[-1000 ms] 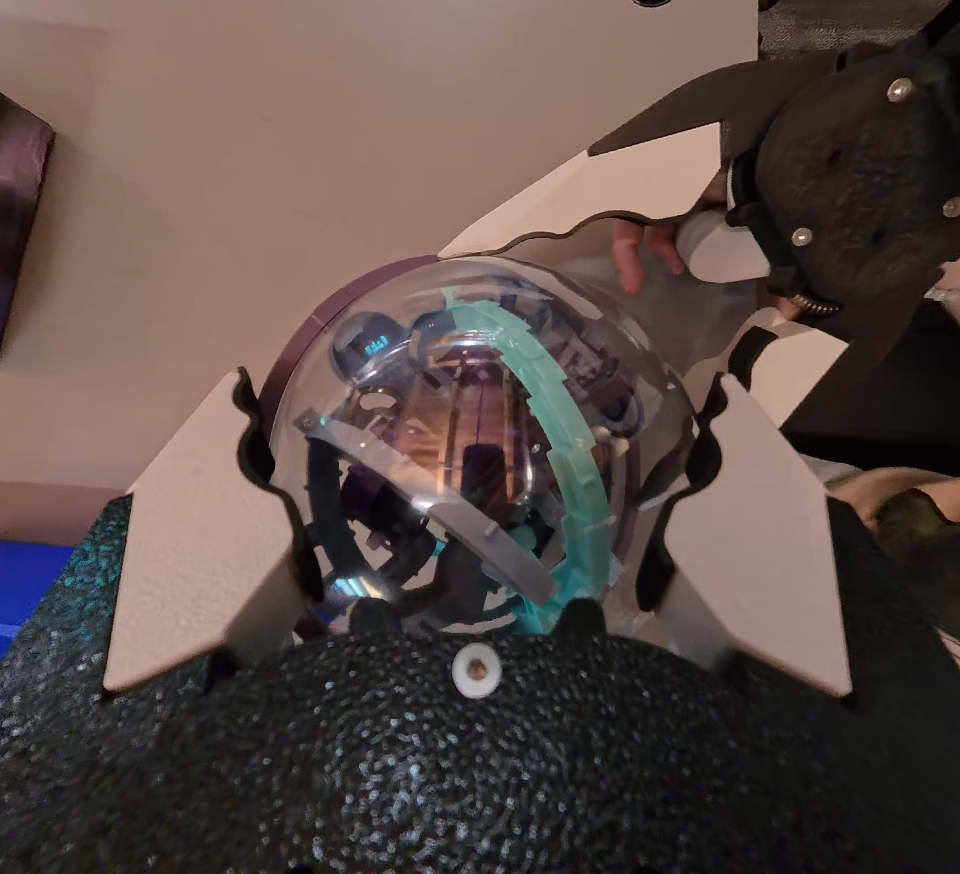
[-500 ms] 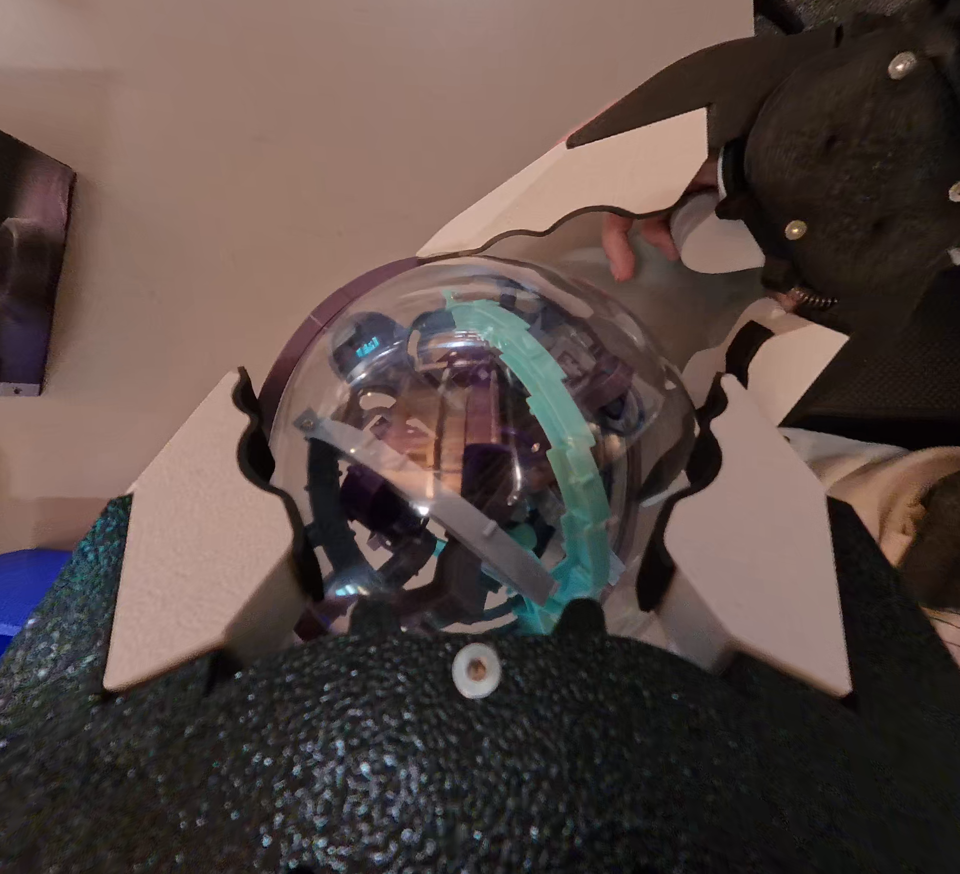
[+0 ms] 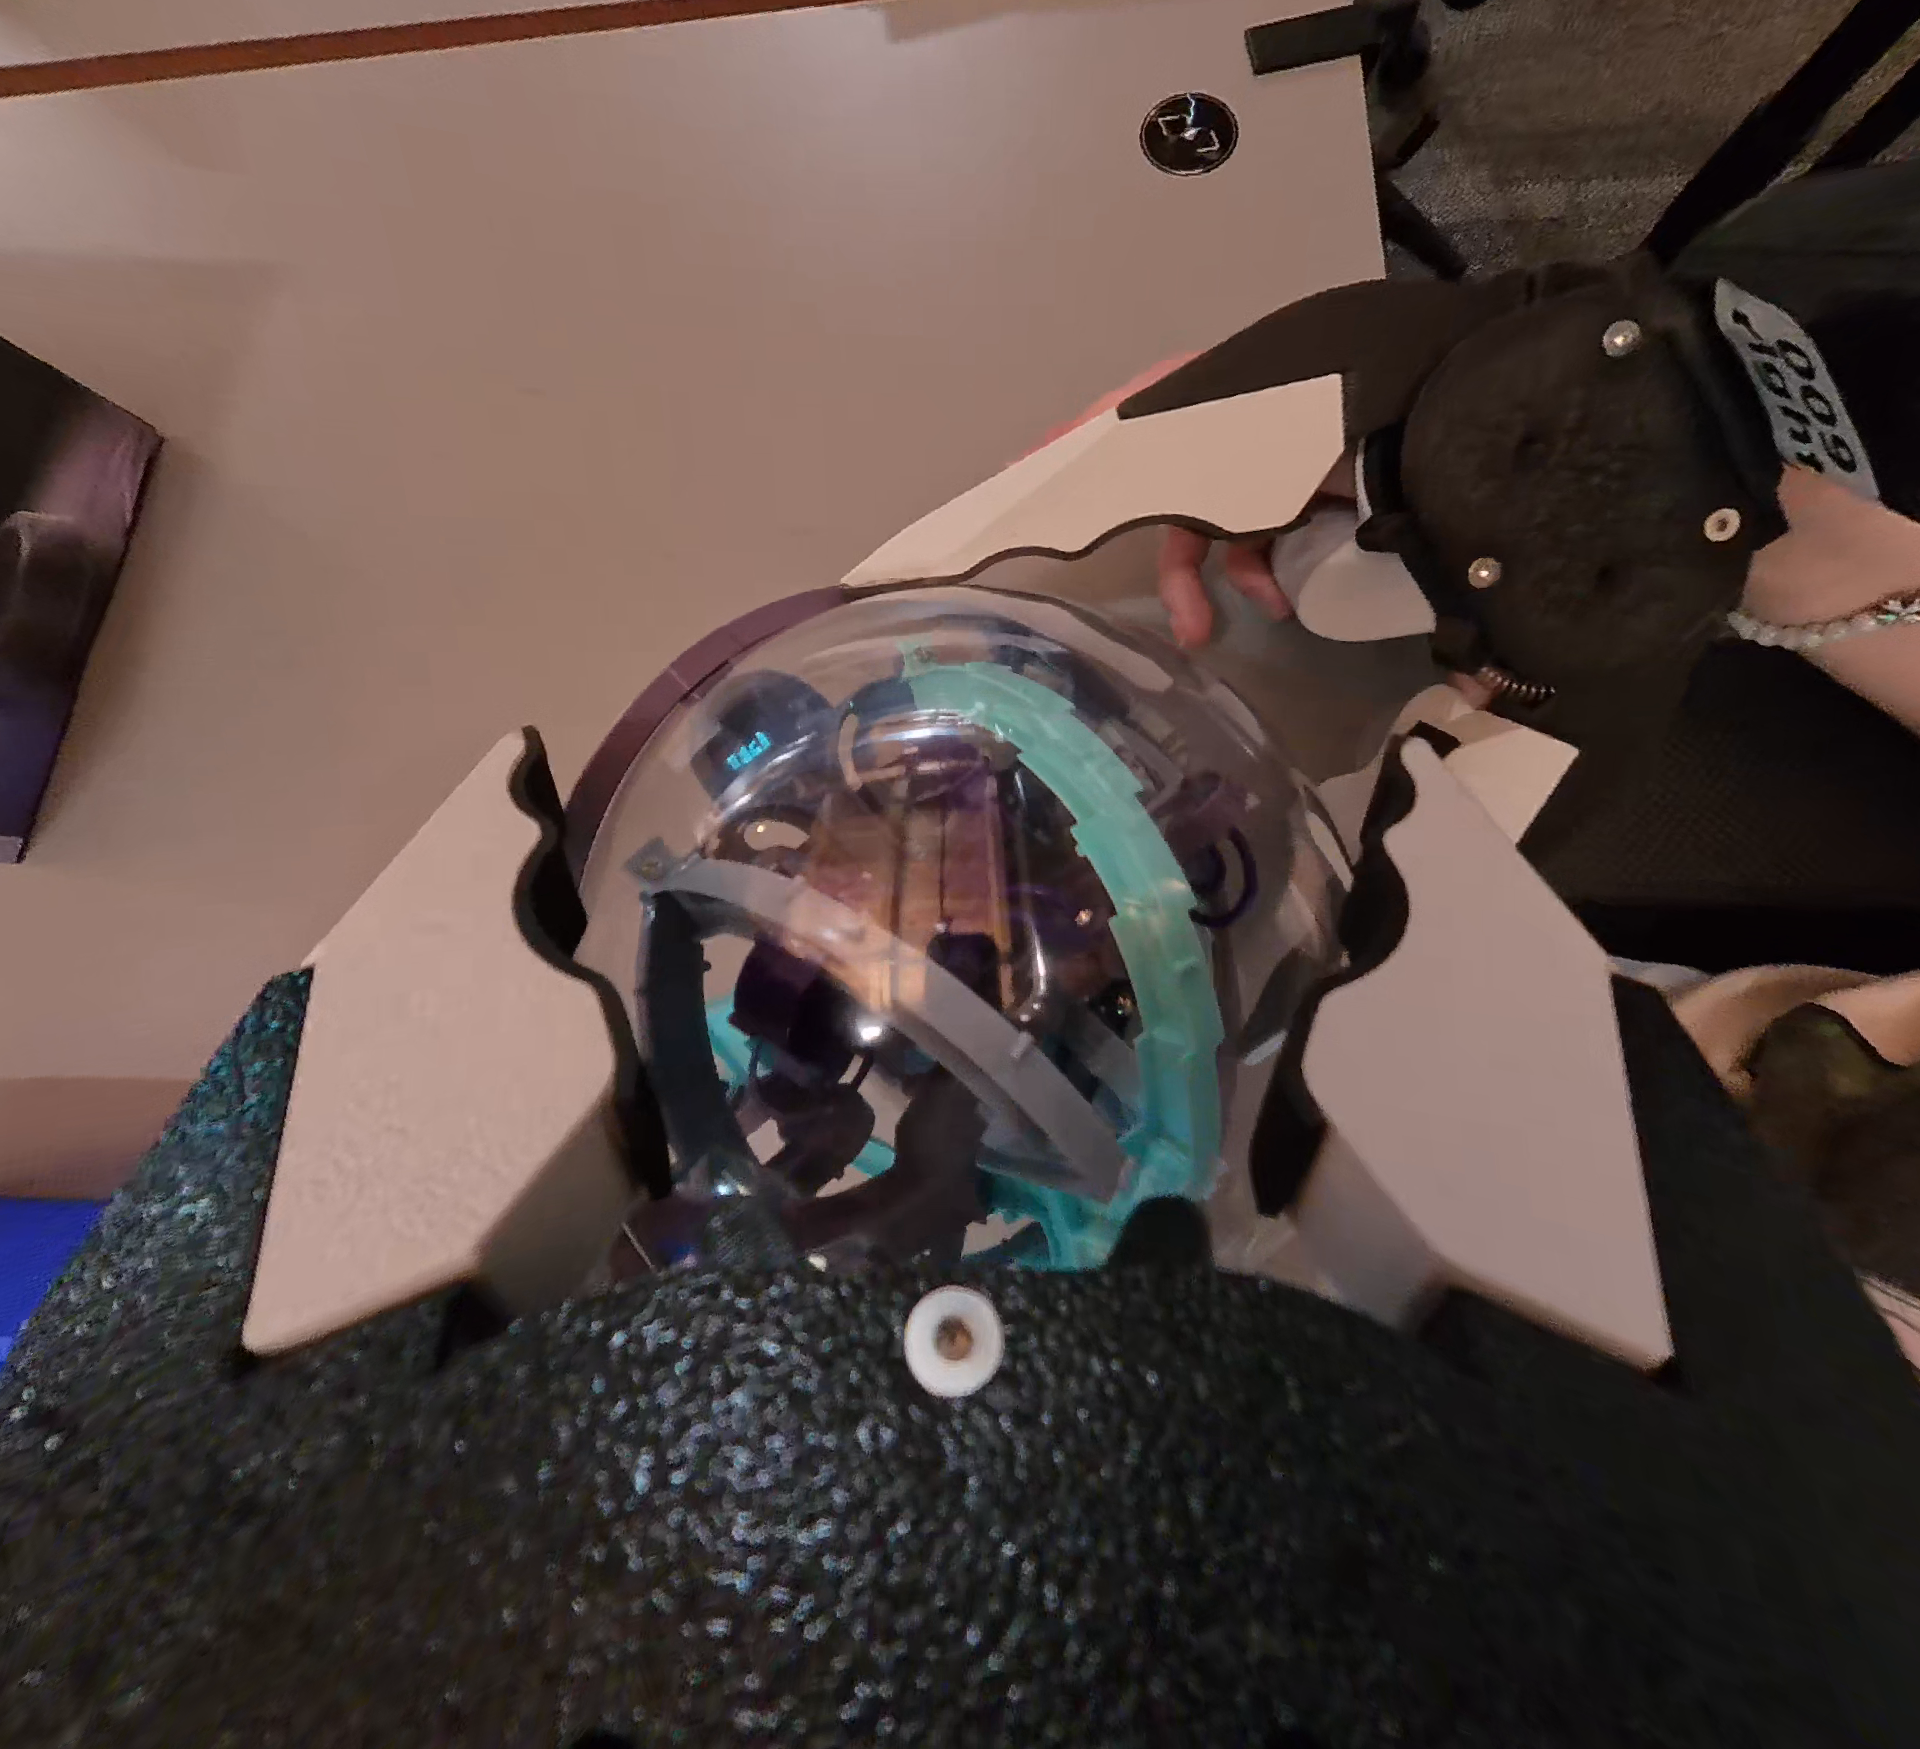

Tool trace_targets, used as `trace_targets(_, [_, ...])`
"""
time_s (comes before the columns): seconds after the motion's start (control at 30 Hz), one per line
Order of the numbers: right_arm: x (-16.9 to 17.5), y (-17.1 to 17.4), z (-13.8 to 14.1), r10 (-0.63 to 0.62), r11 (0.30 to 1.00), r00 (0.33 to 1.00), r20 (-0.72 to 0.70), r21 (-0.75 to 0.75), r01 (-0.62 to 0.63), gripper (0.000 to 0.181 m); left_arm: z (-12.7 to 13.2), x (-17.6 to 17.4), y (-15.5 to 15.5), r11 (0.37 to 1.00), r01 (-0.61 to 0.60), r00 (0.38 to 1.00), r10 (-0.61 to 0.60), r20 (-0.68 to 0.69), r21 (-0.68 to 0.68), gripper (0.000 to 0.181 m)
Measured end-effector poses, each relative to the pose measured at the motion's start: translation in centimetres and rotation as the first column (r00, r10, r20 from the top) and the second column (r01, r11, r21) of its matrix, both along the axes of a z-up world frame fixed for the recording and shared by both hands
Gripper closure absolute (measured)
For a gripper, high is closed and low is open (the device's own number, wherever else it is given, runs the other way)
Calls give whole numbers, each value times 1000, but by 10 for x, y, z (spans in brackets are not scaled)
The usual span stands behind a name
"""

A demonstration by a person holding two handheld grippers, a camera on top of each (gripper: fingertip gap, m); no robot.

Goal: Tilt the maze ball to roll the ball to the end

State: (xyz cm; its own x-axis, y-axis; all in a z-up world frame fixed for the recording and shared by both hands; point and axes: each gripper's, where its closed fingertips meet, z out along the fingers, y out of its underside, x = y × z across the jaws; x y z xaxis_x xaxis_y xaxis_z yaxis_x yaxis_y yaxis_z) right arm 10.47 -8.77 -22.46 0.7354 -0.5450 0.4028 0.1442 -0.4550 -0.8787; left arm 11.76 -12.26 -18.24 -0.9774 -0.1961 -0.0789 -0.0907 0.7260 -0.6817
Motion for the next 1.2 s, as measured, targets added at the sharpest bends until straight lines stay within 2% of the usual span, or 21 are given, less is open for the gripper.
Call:
trace_targets(0.37, [2, -3, -3, -26, 999, 1000, 8, -26, 26, 33, -5, -6, 4, 995, 77, 992, -82, 98, 56, 37])
trace_targets(0.53, [3, -8, -5, -42, 998, 999, 11, -49, 43, 33, 17, -4, 1, 994, 66, 995, -59, 77, -83, 60])
trace_targets(0.87, [5, -8, -6, -56, 997, 998, -1, -45, 56, 33, 44, 17, 7, 946, -32, 998, 49, 42, -321, 60])
trace_targets(1.03, [8, -10, -9, -82, 994, 997, 6, -75, 82, 33, 39, 17, 13, 929, -53, 998, 38, -49, -366, 61])
trace_targets(1.2, [10, -5, -7, -80, 995, 997, 11, -65, 80, 33, 26, 15, 14, 945, -51, 995, 21, -93, -324, 59])
